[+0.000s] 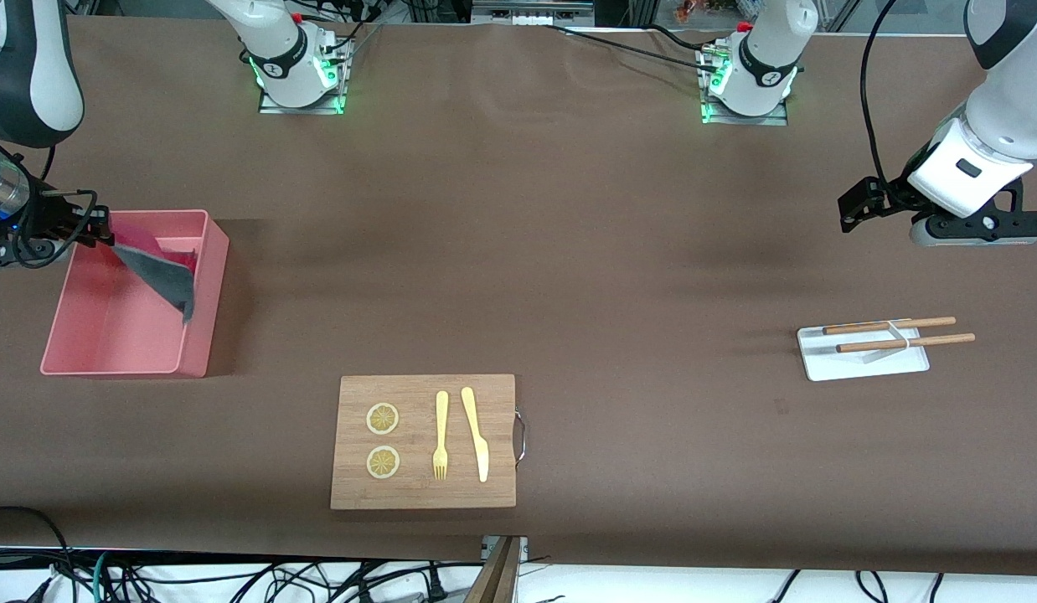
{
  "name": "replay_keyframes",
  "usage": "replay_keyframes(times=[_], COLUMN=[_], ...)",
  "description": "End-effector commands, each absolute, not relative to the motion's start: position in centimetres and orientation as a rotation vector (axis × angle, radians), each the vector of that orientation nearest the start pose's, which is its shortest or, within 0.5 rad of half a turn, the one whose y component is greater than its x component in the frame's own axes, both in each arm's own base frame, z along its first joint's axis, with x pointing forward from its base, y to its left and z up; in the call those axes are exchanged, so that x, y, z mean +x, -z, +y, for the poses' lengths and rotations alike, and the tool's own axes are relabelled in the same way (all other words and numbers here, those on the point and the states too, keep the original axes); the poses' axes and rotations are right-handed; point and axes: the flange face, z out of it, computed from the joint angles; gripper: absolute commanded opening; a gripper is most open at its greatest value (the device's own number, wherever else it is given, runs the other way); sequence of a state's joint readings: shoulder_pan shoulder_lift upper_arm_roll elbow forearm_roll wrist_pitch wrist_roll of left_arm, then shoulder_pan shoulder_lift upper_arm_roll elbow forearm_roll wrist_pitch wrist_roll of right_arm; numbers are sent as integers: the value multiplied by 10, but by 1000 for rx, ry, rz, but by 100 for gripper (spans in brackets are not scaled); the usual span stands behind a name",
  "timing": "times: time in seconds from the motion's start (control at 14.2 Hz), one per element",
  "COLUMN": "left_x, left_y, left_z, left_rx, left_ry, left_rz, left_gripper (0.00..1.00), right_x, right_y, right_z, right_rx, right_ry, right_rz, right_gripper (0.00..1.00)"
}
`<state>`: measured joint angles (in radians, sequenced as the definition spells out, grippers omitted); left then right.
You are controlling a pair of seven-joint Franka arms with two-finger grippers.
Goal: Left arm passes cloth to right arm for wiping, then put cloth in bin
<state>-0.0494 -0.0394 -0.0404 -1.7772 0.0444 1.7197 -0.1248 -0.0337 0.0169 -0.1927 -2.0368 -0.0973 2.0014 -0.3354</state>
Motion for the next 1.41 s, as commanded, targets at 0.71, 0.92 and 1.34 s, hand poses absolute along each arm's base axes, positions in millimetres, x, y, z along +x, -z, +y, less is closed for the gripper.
replay_keyframes(times=[0.71, 0.92, 1.34], left_x=[549, 549, 549], left_y=[-566, -566, -566], left_z=[-43, -43, -43], left_rx=[-3117, -3117, -3117], left_ry=[-35, -35, -35], left_rz=[-12, -12, -12], left_gripper=[100, 100, 100], right_x=[543, 541, 536], right_y=[-538, -584, -609], right_z=[-55, -19, 4], right_rx=[-3135, -3120, -3089], right_ry=[-74, -102, -114], right_rz=[-236, -254, -307], right_gripper=[99, 99, 99])
